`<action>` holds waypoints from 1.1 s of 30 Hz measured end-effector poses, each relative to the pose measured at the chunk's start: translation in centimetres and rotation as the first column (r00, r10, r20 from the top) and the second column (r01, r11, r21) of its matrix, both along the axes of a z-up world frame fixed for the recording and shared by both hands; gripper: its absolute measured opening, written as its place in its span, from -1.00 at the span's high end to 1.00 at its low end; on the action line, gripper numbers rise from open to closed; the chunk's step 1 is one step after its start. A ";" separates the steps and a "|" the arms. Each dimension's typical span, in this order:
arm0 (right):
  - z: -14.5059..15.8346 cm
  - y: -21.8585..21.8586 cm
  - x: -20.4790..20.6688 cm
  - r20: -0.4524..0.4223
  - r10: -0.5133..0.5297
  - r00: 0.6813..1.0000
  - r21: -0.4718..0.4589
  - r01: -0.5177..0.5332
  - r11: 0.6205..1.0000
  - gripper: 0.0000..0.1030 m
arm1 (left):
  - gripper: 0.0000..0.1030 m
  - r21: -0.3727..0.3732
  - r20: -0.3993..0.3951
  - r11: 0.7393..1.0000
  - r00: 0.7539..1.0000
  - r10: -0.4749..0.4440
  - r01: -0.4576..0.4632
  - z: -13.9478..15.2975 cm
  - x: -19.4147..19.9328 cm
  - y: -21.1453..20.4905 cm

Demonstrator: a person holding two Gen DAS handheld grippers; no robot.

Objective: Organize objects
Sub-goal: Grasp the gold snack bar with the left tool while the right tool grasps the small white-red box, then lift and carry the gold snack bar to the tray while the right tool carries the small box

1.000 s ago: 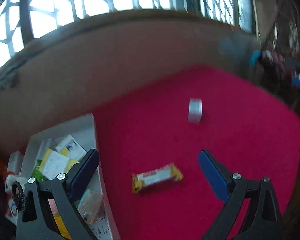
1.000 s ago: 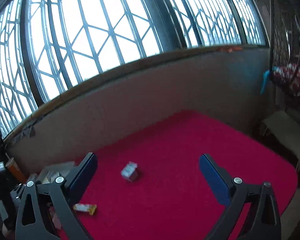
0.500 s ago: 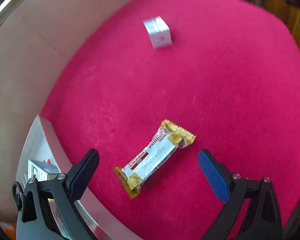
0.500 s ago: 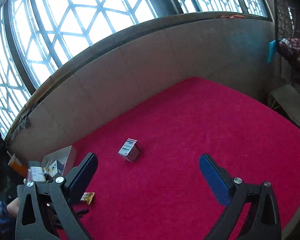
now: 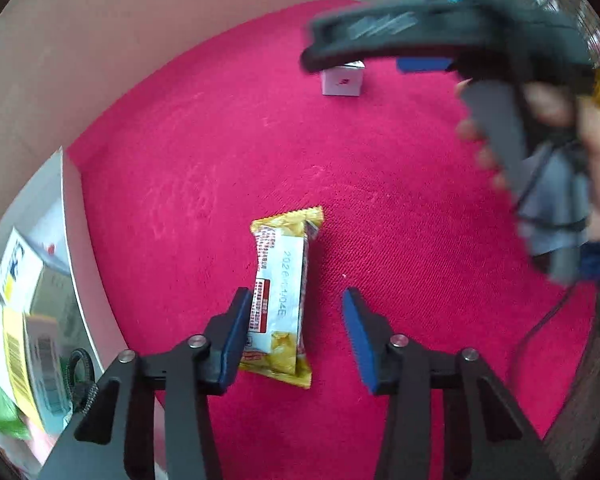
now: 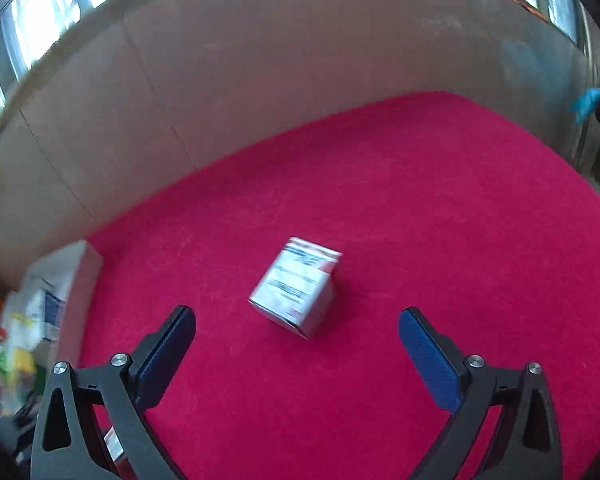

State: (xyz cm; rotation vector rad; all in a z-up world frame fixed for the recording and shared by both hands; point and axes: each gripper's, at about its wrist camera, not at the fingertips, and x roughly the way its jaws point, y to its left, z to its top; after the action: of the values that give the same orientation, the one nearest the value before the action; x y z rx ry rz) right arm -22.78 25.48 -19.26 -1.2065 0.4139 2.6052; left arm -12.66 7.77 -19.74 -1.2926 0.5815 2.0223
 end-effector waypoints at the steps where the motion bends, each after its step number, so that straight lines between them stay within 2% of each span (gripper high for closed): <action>1: -0.4 -0.3 -0.6 0.015 -0.016 1.000 0.019 0.016 1.000 -1.00 | 0.13 0.010 0.001 1.000 1.000 0.018 -0.018 0.0 0.0 -0.1; 5: -1.5 0.0 -1.3 0.043 -0.056 0.997 0.032 0.055 0.998 -0.88 | 0.15 0.046 0.003 0.997 0.998 0.069 -0.069 0.1 -0.1 -0.5; 6: -1.5 0.0 -1.1 0.045 -0.061 0.997 0.056 0.059 0.997 -0.70 | 0.19 0.056 0.003 0.995 0.997 0.083 -0.083 0.1 -0.2 -0.6; 7: -1.5 -0.2 -0.9 0.037 -0.056 0.998 0.083 0.053 0.995 -0.34 | 0.22 0.066 0.000 0.993 0.995 0.097 -0.097 0.1 -0.2 -0.8; 8: -1.4 -0.1 -0.7 0.033 -0.043 0.999 0.089 0.040 0.995 -0.11 | 0.35 0.073 -0.006 0.991 0.993 0.115 -0.114 0.2 -0.1 -1.0; 9: -1.3 0.1 -0.3 0.028 -0.034 0.999 0.086 0.031 0.996 0.19 | 0.59 0.079 -0.013 0.988 0.991 0.131 -0.130 0.2 0.0 -1.1; 13: -0.3 0.8 2.3 -0.012 -0.002 1.000 0.037 0.002 0.999 0.33 | 0.59 0.134 -0.021 0.977 0.985 0.170 -0.165 0.4 1.3 -1.6; 16: 2.0 0.7 6.0 -0.105 0.017 0.994 0.021 -0.015 1.000 0.33 | 0.59 0.192 -0.044 0.968 0.984 0.171 -0.159 1.3 3.4 -1.6; 18: 3.6 0.2 8.5 -0.168 0.025 0.986 0.024 -0.021 0.999 0.33 | 0.59 0.253 -0.068 0.956 0.983 0.171 -0.149 2.6 5.0 -1.6; 21: 7.5 -0.1 12.1 -0.267 0.042 0.963 0.026 -0.037 0.999 0.33 | 0.59 0.306 -0.158 0.943 0.970 0.187 -0.132 5.8 7.3 -1.7; 23: 10.4 -0.1 14.0 -0.343 0.057 0.938 0.044 -0.044 0.998 0.33 | 0.59 0.357 -0.233 0.927 0.949 0.210 -0.117 8.8 9.2 -2.4; 26: 13.4 -1.4 17.9 -0.451 0.094 0.887 0.097 -0.056 0.994 0.33 | 0.59 0.407 -0.293 0.902 0.915 0.279 -0.144 10.8 11.4 -3.7; 31: 13.2 -5.3 20.9 -0.458 0.185 0.869 0.108 -0.152 0.982 0.33 | 0.59 0.408 -0.324 0.883 0.867 0.378 -0.232 10.6 15.2 -6.3; 32: 13.4 -5.8 21.0 -0.458 0.199 0.867 0.112 -0.165 0.980 0.33 | 0.59 0.406 -0.349 0.880 0.849 0.398 -0.246 10.8 15.3 -6.5; 33: 13.9 -6.4 21.0 -0.457 0.214 0.863 0.113 -0.182 0.977 0.33 | 0.59 0.409 -0.363 0.876 0.836 0.413 -0.255 11.9 12.9 -6.8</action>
State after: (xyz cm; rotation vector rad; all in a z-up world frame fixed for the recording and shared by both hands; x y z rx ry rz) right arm -1.82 19.10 -5.38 -0.6099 0.2942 3.0598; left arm 0.24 0.97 -7.89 -0.7596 0.1703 2.6053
